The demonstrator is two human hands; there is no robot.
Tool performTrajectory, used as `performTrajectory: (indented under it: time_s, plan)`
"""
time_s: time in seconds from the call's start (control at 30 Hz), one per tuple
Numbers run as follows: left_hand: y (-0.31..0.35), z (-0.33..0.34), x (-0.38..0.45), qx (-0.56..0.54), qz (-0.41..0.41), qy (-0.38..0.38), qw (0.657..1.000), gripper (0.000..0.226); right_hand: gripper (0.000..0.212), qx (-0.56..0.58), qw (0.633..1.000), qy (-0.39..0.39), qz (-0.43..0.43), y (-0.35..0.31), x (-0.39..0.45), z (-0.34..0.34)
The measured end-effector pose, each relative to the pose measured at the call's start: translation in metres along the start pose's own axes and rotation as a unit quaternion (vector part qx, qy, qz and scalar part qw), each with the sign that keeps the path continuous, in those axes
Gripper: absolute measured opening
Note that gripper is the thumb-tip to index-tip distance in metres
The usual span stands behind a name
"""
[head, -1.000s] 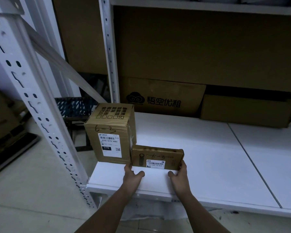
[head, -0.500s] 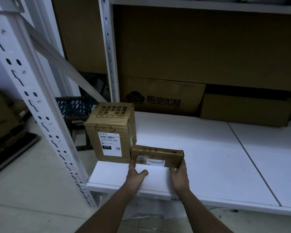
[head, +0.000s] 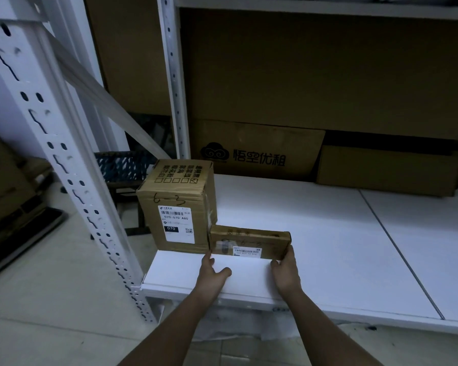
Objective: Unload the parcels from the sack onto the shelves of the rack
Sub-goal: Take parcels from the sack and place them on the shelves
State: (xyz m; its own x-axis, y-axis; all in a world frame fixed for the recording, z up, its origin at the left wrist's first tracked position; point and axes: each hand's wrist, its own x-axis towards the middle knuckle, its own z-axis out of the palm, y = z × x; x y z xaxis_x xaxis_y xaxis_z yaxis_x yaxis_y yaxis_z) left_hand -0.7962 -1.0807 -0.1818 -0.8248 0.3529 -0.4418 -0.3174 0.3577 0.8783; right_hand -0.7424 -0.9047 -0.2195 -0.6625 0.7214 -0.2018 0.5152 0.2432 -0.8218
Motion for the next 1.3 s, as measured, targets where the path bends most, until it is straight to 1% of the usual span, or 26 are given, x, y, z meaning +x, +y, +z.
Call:
performTrajectory:
  time_s: [0.13, 0.2, 0.27, 0.37, 0.4, 0.47, 0.5, 0.53, 0.57, 0.6, 0.67, 0.73, 0.8, 0.9, 1.03, 1.1, 1.2, 1.3]
  plan:
    - [0.000, 0.000, 0.000, 0.005, -0.005, 0.005, 1.000, 0.070, 0.058, 0.003, 1.000, -0.001, 0.026, -0.001, 0.000, -0.003]
    - [-0.002, 0.000, 0.000, 0.014, -0.007, 0.009, 1.000, 0.067, 0.059, 0.000, 0.999, 0.002, 0.033, -0.002, -0.006, -0.005]
    - [-0.002, 0.001, 0.000, 0.039, -0.009, 0.015, 0.999, 0.061, 0.061, -0.008, 0.999, 0.010, 0.037, -0.002, -0.012, -0.008]
    - [-0.002, 0.001, -0.003, 0.096, -0.019, 0.036, 0.995, 0.054, 0.055, -0.040, 0.998, 0.021, 0.044, 0.002, -0.021, -0.016]
    - [-0.001, 0.000, -0.005, 0.119, -0.032, 0.029, 0.992, 0.053, 0.052, -0.063, 0.997, 0.008, 0.051, 0.003, -0.024, -0.020]
    - [0.005, 0.000, -0.014, 0.175, -0.066, -0.017, 0.982, 0.053, 0.049, -0.105, 0.990, -0.044, 0.078, 0.000, -0.031, -0.031]
    - [0.010, -0.001, -0.021, 0.197, -0.084, -0.046, 0.976, 0.050, 0.049, -0.114, 0.986, -0.074, 0.097, -0.003, -0.036, -0.037]
    - [0.018, -0.002, -0.028, 0.210, -0.098, -0.072, 0.970, 0.041, 0.048, -0.117, 0.981, -0.102, 0.120, -0.009, -0.042, -0.045]
    - [0.030, -0.004, -0.037, 0.210, -0.112, -0.083, 0.968, 0.024, 0.047, -0.118, 0.976, -0.122, 0.137, -0.015, -0.047, -0.053]
    - [0.042, -0.006, -0.046, 0.207, -0.121, -0.081, 0.967, 0.016, 0.044, -0.120, 0.972, -0.138, 0.147, -0.025, -0.055, -0.063]
    - [0.063, -0.010, -0.064, 0.194, -0.143, -0.075, 0.968, 0.024, 0.034, -0.122, 0.968, -0.155, 0.155, -0.044, -0.073, -0.080]
    - [0.093, -0.017, -0.090, 0.186, -0.162, -0.080, 0.966, 0.023, 0.023, -0.106, 0.963, -0.173, 0.175, -0.068, -0.091, -0.102]
    - [0.130, -0.024, -0.121, 0.211, -0.169, -0.100, 0.958, 0.027, 0.019, -0.094, 0.959, -0.188, 0.192, -0.092, -0.111, -0.128]
    - [0.187, -0.032, -0.166, 0.241, -0.174, -0.112, 0.948, 0.022, 0.013, -0.078, 0.958, -0.172, 0.218, -0.138, -0.142, -0.173]
    - [0.263, -0.042, -0.231, 0.276, -0.156, -0.131, 0.939, 0.027, 0.008, -0.090, 0.954, -0.176, 0.225, -0.230, -0.198, -0.250]
    - [0.304, -0.043, -0.264, 0.294, -0.149, -0.142, 0.934, 0.029, 0.007, -0.091, 0.955, -0.167, 0.227, -0.265, -0.222, -0.286]
    - [0.355, -0.037, -0.314, 0.311, -0.134, -0.183, 0.923, 0.028, 0.008, -0.082, 0.958, -0.156, 0.226, -0.299, -0.260, -0.335]
    - [0.396, -0.019, -0.352, 0.324, -0.106, -0.203, 0.918, 0.020, 0.015, -0.061, 0.963, -0.141, 0.222, -0.318, -0.290, -0.383]
